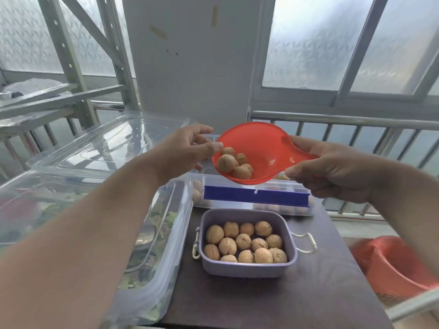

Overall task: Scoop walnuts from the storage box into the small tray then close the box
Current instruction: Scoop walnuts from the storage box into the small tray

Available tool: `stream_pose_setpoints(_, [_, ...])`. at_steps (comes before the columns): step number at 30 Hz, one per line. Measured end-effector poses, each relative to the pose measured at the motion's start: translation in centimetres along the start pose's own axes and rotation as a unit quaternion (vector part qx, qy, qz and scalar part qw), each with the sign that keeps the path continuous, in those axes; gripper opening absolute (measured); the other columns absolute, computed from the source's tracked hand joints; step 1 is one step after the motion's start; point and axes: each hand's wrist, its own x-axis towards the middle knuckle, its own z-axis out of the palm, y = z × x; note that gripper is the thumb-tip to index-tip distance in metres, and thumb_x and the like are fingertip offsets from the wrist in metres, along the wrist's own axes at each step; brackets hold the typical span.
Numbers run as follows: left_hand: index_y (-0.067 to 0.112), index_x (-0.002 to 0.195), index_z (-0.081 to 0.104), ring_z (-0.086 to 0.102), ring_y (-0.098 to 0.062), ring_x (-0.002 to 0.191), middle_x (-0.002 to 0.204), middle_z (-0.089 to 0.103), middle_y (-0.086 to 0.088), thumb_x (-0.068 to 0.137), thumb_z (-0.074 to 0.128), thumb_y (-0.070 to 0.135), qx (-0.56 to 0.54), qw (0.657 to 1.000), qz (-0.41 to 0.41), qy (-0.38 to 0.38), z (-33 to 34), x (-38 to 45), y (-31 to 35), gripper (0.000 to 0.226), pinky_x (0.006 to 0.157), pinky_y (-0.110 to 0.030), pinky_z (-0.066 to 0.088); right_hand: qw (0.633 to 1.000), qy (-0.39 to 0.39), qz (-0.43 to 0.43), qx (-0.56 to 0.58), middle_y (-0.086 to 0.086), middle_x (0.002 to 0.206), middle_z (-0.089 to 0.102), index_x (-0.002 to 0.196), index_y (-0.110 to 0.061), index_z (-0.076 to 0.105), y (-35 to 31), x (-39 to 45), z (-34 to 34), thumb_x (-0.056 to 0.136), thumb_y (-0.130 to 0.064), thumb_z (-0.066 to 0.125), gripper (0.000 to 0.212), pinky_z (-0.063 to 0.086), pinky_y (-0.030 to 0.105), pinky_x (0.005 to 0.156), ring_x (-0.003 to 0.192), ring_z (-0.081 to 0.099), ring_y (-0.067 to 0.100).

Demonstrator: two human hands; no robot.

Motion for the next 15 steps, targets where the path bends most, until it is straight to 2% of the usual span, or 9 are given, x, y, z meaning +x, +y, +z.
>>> stream_pose_setpoints(3, [0.02, 0.154, 0.051, 0.076, -0.015, 0.102, 0.123, 0.072, 0.0, 0.09, 0.079, 0.042, -0.007, 0.999, 0.005, -0.033, 0.3, -0.4, 0.4, 0.073, 0.072, -0.03, 0.061, 1.0, 0.009, -0.002, -0.008, 0.009, 0.071, 0.028, 0.144, -0.039, 0.059, 0.5, -1.5, 0.9, 0.087, 0.004, 0.073, 0.072, 0.015, 0.026, 0.045, 0.057, 0.015, 0.018])
stream_pose_setpoints(6, [0.017, 0.153, 0.052, 0.076, -0.014, 0.094, 0.12, 0.074, -0.005, 0.089, 0.079, 0.04, -0.021, 0.998, 0.013, -0.052, 0.5, -0.7, 0.5, 0.073, 0.068, -0.032, 0.06, 0.999, 0.031, 0.0, -0.019, 0.004, 0.063, 0.036, 0.145, -0.049, 0.053, 1.2, -2.8, 1.8, 0.083, 0.003, 0.076, 0.084, 0.02, 0.02, 0.042, 0.051, 0.02, 0.014])
stream_pose_setpoints(11, [0.017, 0.145, 0.059, 0.074, -0.018, 0.086, 0.116, 0.076, -0.013, 0.085, 0.076, 0.039, -0.024, 0.997, 0.017, -0.076, 0.4, -0.8, 0.5, 0.066, 0.065, -0.033, 0.058, 0.994, 0.079, -0.012, -0.079, 0.004, 0.063, 0.043, 0.143, -0.062, 0.049, 2.7, -4.7, 3.6, 0.084, 0.004, 0.078, 0.093, 0.019, 0.027, 0.046, 0.05, 0.029, 0.016])
stream_pose_setpoints(13, [0.019, 0.141, 0.063, 0.073, -0.019, 0.084, 0.113, 0.077, -0.013, 0.087, 0.078, 0.034, -0.019, 0.996, 0.017, -0.085, 0.3, -0.8, 0.4, 0.059, 0.065, -0.035, 0.058, 0.989, 0.083, -0.015, -0.121, 0.0, 0.06, 0.046, 0.149, -0.063, 0.04, 3.7, -5.4, 4.4, 0.085, 0.003, 0.08, 0.1, 0.024, 0.025, 0.044, 0.048, 0.032, 0.015])
stream_pose_setpoints(15, [0.021, 0.137, 0.067, 0.072, -0.017, 0.083, 0.111, 0.078, -0.011, 0.093, 0.08, 0.026, -0.007, 0.995, 0.02, -0.095, 0.3, -0.8, 0.2, 0.047, 0.067, -0.036, 0.058, 0.977, 0.09, -0.04, -0.187, -0.016, 0.058, 0.059, 0.149, -0.061, 0.034, 4.7, -5.8, 5.3, 0.087, 0.001, 0.08, 0.099, 0.038, 0.019, 0.045, 0.045, 0.045, 0.006])
